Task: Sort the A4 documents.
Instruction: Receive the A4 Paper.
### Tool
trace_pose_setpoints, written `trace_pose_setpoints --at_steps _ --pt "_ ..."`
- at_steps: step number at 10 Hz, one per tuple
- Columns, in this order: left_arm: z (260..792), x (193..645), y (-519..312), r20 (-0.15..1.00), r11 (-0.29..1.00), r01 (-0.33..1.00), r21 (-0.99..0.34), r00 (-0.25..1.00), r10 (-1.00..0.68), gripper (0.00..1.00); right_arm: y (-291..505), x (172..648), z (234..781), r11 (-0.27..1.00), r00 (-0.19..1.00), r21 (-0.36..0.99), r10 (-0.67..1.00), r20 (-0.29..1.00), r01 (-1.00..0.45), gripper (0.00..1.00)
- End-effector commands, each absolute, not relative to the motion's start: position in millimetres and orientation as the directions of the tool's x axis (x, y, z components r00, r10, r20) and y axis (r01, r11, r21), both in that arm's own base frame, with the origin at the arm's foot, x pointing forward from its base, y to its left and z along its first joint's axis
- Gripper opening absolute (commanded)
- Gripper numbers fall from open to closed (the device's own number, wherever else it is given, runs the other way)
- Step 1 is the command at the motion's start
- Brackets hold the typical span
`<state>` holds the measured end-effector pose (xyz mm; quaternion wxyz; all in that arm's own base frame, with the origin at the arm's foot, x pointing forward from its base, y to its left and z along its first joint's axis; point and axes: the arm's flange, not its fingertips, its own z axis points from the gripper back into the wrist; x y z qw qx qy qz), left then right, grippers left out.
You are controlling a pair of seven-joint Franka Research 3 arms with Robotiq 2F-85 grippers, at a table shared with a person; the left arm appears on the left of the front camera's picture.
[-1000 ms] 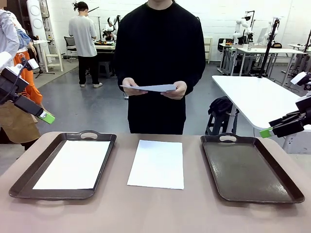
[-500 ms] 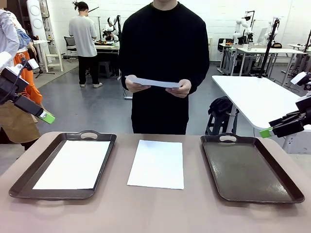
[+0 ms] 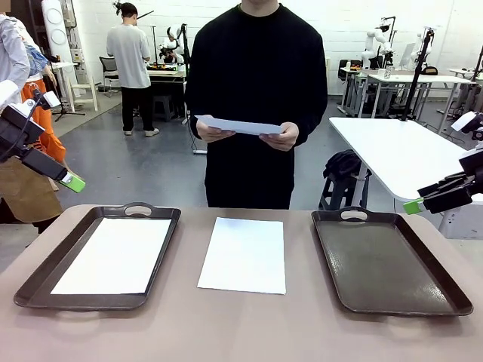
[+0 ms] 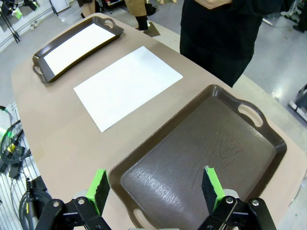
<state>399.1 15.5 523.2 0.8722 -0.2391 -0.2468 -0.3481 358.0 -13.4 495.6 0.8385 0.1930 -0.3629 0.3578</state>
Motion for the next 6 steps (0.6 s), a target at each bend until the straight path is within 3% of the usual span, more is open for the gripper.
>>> trace_pose_setpoints --at_steps 1,6 --pt "522.4 399.1 16.4 0.597 0.639 0.730 -0.243 0.632 -0.494 1.00 -13.4 360.5 493.5 0.654 0.467 0.072 0.454 0.759 -0.753 1.00" --pt "522.4 399.1 16.4 0.597 0.639 0.730 -0.243 0.632 -0.494 1.00 -13.4 360.5 493.5 0.654 0.467 0.072 0.454 0.759 -0.753 1.00"
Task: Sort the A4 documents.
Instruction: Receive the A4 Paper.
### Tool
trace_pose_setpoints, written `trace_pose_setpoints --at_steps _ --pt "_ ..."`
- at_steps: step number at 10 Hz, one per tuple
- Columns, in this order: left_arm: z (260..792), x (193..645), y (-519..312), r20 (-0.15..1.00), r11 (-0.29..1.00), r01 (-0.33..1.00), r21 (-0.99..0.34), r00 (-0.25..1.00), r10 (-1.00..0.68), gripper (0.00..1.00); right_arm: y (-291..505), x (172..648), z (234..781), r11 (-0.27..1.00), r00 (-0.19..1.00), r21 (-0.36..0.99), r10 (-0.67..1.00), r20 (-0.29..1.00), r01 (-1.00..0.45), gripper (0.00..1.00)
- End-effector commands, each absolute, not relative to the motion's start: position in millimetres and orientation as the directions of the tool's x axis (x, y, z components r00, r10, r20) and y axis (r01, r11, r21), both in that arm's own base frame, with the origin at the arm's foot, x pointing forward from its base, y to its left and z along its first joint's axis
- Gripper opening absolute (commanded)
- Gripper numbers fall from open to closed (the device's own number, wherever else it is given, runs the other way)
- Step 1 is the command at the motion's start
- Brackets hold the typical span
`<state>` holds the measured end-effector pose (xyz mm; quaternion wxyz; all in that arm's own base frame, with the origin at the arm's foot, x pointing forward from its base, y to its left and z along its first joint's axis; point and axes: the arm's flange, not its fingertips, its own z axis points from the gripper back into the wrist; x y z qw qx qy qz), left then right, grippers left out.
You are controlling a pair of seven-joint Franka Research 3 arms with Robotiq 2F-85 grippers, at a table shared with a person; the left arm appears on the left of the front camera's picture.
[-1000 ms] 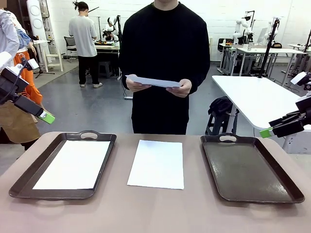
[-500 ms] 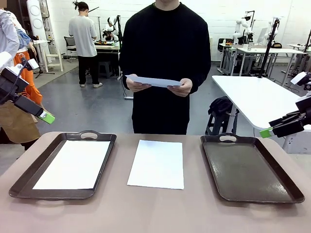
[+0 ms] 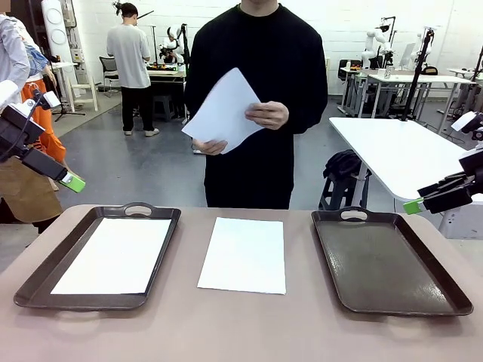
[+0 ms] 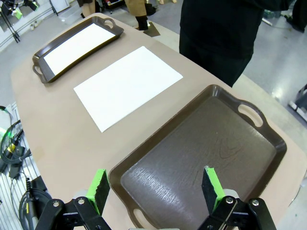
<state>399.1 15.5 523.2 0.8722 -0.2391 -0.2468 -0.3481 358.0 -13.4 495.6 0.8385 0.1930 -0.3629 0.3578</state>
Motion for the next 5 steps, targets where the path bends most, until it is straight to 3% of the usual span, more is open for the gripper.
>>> trace_pose_setpoints --at_steps 1,5 --pt "522.4 399.1 16.4 0.597 0.639 0.730 -0.243 0.632 -0.494 1.00 -13.4 360.5 493.5 0.654 0.467 0.072 0.454 0.759 -0.753 1.00" --pt "522.4 399.1 16.4 0.597 0.639 0.730 -0.243 0.632 -0.494 1.00 -13.4 360.5 493.5 0.654 0.467 0.072 0.454 0.759 -0.753 1.00"
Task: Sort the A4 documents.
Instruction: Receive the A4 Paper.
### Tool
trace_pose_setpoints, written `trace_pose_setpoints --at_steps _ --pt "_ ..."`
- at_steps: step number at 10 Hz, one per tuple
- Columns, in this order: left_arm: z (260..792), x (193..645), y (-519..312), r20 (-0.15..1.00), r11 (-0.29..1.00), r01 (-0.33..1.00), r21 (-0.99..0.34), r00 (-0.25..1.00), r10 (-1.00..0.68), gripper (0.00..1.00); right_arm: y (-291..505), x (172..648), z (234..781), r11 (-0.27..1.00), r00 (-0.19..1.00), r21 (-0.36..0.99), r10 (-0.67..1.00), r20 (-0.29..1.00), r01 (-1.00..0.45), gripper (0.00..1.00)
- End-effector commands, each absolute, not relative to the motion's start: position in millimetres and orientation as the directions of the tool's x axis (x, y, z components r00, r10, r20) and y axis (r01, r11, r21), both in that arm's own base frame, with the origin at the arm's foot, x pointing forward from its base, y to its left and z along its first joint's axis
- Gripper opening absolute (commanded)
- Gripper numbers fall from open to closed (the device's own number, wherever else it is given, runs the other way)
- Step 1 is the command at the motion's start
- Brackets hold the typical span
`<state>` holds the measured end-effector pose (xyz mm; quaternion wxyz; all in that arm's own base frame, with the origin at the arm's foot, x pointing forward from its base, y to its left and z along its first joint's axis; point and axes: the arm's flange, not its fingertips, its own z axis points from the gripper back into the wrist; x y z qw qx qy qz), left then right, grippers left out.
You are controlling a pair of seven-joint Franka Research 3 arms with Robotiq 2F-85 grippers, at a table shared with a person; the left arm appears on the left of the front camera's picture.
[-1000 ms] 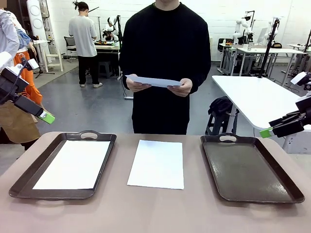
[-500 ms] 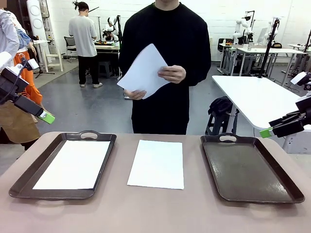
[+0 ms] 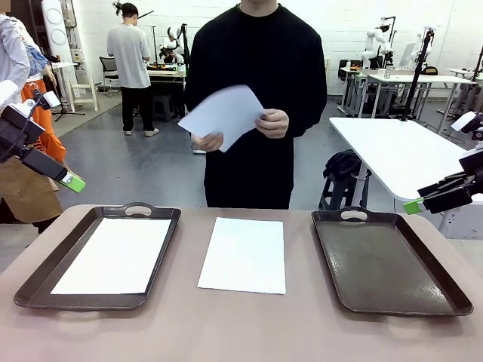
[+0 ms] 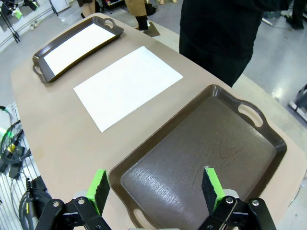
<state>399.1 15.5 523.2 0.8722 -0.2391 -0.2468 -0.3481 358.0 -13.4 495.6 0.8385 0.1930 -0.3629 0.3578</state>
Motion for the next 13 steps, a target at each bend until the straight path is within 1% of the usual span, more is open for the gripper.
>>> trace_pose_setpoints --at_steps 1,13 --pt "522.4 399.1 16.4 0.597 0.639 0.730 -0.243 0.632 -0.494 1.00 -13.4 360.5 493.5 0.654 0.467 0.072 0.454 0.759 -0.753 1.00" --pt "522.4 399.1 16.4 0.597 0.639 0.730 -0.243 0.632 -0.494 1.00 -13.4 360.5 493.5 0.654 0.467 0.072 0.454 0.759 -0.753 1.00"
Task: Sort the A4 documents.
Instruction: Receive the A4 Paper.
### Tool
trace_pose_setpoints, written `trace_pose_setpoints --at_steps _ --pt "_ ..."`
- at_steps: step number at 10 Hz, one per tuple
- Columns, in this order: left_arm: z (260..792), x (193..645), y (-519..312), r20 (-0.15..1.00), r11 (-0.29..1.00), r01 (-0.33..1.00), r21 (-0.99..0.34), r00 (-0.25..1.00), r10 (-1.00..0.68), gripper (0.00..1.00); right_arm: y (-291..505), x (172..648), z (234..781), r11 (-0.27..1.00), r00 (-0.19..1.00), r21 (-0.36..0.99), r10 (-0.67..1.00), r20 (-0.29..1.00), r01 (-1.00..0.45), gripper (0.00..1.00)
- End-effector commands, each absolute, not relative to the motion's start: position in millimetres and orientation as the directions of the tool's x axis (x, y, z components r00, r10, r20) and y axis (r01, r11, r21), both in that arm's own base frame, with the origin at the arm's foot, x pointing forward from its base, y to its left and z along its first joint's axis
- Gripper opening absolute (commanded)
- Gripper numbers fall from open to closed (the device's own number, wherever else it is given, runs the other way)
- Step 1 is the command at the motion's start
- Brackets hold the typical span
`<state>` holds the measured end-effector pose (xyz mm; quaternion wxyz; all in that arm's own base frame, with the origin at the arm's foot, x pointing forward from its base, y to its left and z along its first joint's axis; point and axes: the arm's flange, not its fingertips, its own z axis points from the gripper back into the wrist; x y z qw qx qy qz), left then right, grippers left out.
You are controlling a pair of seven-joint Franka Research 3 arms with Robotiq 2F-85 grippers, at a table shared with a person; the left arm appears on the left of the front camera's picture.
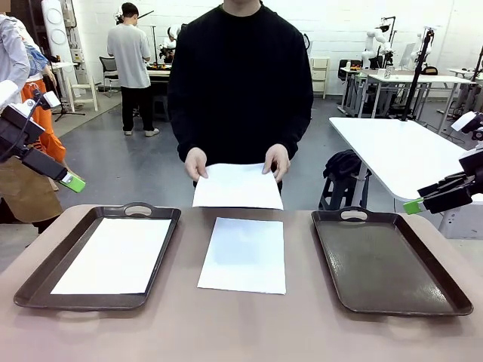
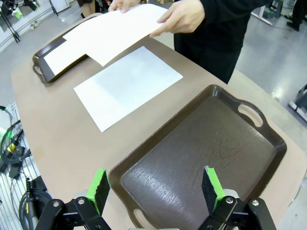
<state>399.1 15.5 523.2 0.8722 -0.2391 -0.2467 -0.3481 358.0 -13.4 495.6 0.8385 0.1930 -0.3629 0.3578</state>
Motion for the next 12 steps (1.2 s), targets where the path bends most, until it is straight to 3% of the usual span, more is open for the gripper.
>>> trace_pose_setpoints --at_steps 1,12 --pt "522.4 399.1 16.4 0.597 0.639 0.730 -0.243 0.632 -0.494 1.00 -13.4 360.5 493.5 0.654 0.467 0.072 0.454 0.759 -0.753 1.00" --pt "522.4 399.1 16.4 0.597 0.639 0.730 -0.243 0.632 -0.494 1.00 -13.4 360.5 493.5 0.654 0.467 0.072 0.454 0.759 -0.753 1.00"
